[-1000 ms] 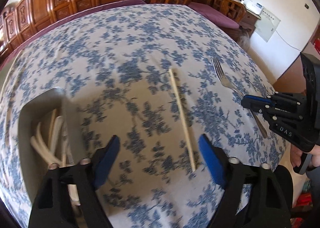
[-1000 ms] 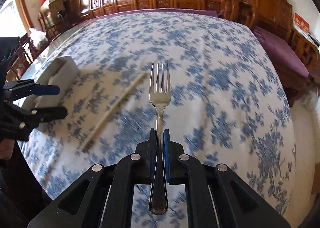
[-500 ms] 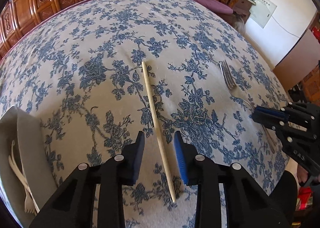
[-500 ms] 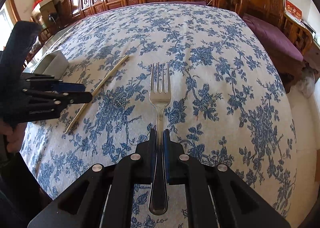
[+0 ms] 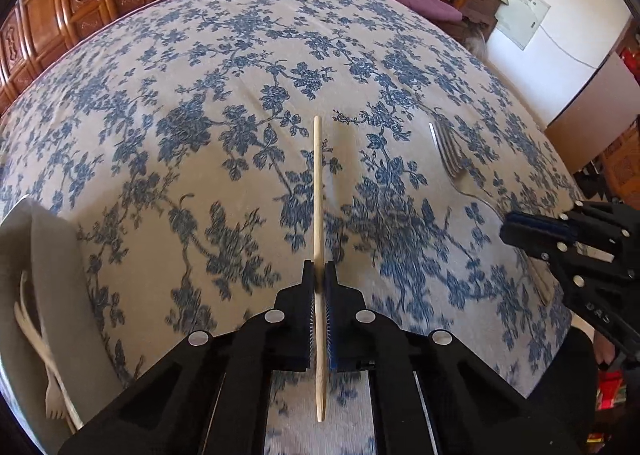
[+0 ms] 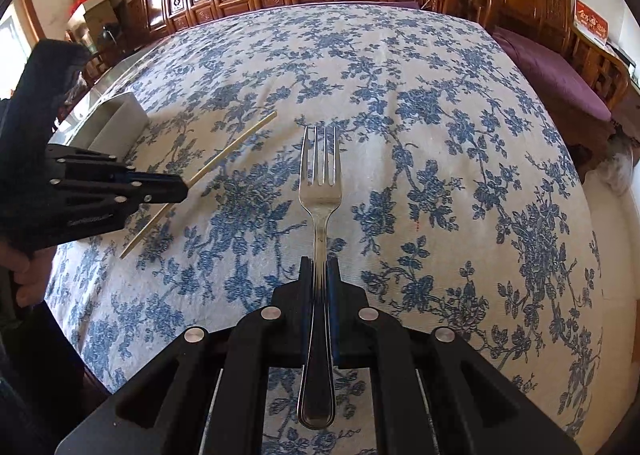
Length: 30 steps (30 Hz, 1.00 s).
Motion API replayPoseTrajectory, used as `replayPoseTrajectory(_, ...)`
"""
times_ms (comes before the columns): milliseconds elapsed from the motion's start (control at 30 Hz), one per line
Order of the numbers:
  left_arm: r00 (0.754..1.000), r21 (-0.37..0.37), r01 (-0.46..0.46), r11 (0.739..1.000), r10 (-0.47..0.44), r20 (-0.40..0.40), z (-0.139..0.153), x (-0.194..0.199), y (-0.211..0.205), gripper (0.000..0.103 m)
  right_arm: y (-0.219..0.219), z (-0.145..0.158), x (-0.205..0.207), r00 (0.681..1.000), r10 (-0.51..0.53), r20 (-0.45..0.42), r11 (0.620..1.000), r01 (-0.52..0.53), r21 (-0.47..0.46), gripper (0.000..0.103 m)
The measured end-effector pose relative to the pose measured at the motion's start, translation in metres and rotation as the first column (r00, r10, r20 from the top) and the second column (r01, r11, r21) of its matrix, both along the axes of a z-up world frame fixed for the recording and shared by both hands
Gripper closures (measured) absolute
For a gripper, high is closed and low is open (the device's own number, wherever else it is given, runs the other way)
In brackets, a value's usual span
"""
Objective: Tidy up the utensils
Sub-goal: 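Grasp the wooden chopstick with the left tool while the right holds the fork, then carry the chopstick into the grey tray and open the left tool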
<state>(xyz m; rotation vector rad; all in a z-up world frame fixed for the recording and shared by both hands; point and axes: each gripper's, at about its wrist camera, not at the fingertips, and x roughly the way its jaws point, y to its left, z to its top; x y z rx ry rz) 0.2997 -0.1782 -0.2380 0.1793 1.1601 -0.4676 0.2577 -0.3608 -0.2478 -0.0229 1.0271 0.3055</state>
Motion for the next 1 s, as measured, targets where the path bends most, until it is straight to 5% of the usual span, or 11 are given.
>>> replayPoseTrajectory(1000, 0.974, -0.069, -0.157, 0.985, 0.166, 0.154, 0.092, -0.057, 0.134, 0.099, 0.08, 0.047, -0.007, 0.993, 0.089, 0.075, 0.996, -0.09, 0.009, 0.094)
